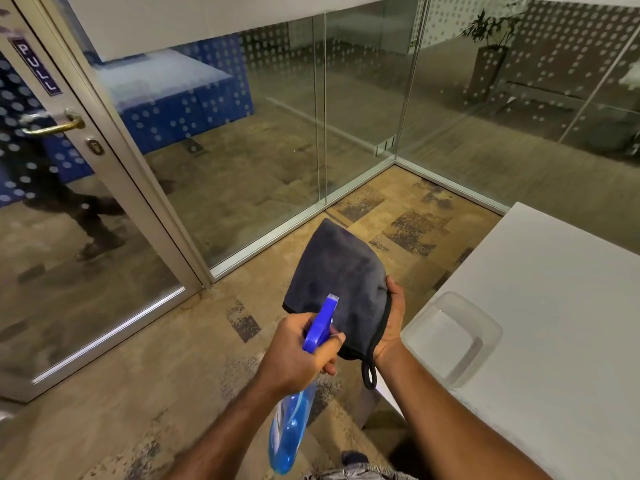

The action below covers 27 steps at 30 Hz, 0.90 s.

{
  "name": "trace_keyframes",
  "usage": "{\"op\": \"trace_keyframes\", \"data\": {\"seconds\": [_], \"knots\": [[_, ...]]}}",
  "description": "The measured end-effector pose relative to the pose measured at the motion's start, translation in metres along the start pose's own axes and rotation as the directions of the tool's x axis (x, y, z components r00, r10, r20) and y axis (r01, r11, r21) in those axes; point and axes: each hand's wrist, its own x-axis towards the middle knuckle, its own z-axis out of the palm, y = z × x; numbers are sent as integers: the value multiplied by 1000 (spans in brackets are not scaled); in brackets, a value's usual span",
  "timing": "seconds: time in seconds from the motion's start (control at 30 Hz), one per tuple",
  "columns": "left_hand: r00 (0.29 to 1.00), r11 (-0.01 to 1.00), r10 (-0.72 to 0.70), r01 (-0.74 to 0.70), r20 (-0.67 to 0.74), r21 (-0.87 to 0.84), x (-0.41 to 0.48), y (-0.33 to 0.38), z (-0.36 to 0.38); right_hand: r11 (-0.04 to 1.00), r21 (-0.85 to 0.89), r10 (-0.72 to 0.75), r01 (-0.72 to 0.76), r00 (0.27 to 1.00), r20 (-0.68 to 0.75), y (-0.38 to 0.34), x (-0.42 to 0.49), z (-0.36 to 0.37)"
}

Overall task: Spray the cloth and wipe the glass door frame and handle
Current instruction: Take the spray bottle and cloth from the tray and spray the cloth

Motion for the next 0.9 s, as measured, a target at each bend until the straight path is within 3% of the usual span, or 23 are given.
{"op": "trace_keyframes", "data": {"seconds": [0.47,0.7,0.9], "knots": [[995,996,-75,77,-66,33,1,4,5,996,-70,60,-62,998,-37,2,1,-10],[996,996,-81,79,39,47,-2,9,5,988,-106,108,-113,993,-50,1,-1,-10],[992,993,-80,70,98,93,-4,13,10,995,-76,68,-70,997,-33,2,-3,-8]]}}
